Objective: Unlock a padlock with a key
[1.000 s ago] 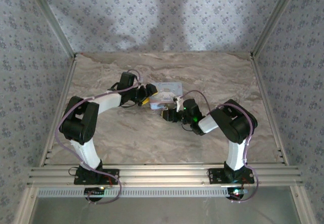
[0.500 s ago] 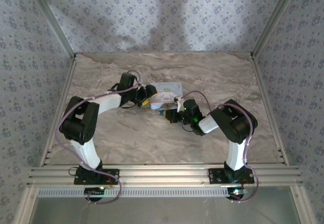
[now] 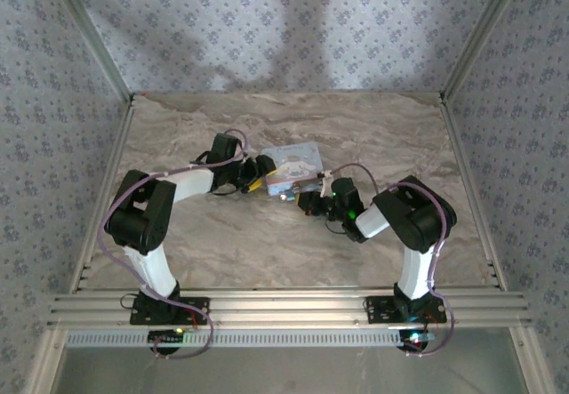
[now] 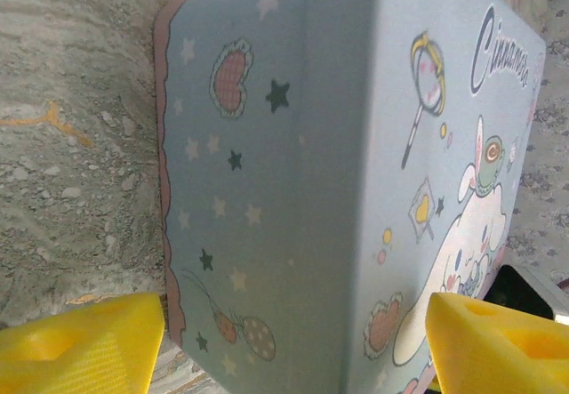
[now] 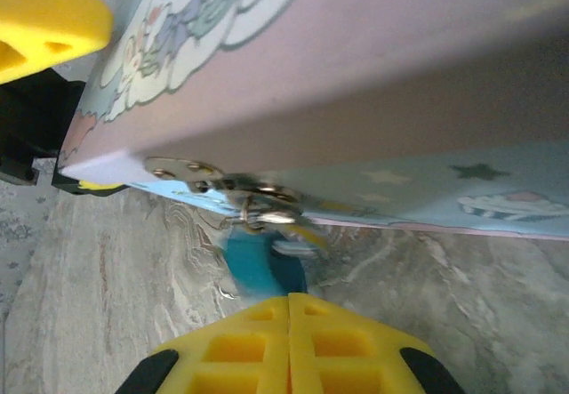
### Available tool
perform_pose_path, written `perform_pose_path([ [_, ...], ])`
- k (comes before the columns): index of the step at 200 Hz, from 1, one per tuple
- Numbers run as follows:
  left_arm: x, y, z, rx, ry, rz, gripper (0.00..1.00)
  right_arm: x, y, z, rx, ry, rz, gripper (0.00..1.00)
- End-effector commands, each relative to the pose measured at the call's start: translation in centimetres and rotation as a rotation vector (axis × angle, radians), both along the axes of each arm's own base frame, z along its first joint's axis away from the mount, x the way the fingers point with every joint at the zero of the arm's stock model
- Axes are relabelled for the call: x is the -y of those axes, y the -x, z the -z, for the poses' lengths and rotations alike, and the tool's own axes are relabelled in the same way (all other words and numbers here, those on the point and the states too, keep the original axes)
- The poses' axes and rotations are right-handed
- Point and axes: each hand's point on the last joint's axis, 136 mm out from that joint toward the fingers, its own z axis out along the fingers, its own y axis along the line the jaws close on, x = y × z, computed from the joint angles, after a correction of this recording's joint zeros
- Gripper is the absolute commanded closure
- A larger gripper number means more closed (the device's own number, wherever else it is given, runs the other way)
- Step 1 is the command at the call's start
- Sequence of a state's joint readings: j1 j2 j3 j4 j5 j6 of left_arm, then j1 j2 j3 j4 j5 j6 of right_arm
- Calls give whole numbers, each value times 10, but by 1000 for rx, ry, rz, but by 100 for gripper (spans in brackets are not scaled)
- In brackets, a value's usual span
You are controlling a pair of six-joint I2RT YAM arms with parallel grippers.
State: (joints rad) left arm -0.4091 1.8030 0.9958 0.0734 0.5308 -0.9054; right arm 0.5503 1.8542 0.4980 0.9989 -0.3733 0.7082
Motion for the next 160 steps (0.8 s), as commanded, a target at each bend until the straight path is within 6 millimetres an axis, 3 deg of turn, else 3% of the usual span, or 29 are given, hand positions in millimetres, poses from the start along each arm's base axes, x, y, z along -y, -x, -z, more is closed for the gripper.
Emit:
perform_pose_path([
  [1,2,1,3,14,-6,11,23,9,1,-1,-25,-10,37,91],
  [80,2,-1,-8,39,0,13,22,18,5,-8,12,2,30,90],
  [101,2,0,-7,37,-1,14,22,21,6,-8,38,6,13,83],
  [123,2,2,-6,33,1,15,23,23,7,-9,55,10,7,65],
  [160,1,7,-3,23,-2,20,24,22,-11,-19,71,-14,-14,60],
])
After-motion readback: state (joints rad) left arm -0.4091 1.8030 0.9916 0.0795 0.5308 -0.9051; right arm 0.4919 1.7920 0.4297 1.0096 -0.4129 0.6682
